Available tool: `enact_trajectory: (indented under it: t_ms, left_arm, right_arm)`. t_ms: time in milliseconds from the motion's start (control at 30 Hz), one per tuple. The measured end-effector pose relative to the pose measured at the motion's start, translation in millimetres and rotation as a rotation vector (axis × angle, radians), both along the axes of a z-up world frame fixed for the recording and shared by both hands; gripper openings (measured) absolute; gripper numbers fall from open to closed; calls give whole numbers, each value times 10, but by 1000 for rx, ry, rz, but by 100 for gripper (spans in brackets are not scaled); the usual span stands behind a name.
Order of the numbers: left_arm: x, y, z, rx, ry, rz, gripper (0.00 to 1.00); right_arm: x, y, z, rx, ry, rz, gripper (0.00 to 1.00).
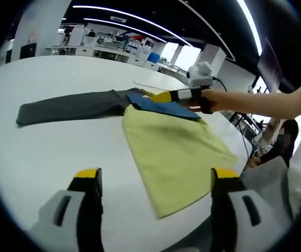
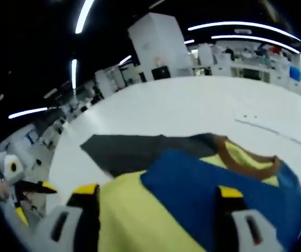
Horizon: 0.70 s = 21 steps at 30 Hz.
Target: Fold the garment on the visible template until the final outline fits inside the template.
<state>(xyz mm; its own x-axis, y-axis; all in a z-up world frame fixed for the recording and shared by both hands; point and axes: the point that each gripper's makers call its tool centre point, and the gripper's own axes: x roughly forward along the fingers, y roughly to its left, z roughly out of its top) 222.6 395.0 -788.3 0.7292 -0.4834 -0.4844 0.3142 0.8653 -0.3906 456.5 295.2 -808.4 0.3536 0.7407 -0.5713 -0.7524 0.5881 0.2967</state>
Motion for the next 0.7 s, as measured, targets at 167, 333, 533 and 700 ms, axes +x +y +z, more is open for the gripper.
enact_trajectory:
  t_ms: [167, 333, 533, 700]
  left_arm:
    - [0, -28, 4, -2, 0, -7, 82]
    - [5, -44, 2, -2, -1, -9, 82]
    - [5, -53, 11, -3, -1, -12, 82]
    - [7, -56, -2, -2, 3, -17, 82]
  right_arm:
    - [90, -230, 46, -4, -6, -40, 89]
    - [104, -467, 95, -9, -7, -79, 87]
    - [157, -802, 62, -30, -3, -124, 84]
    - [219, -1055, 57, -29, 1, -176, 82]
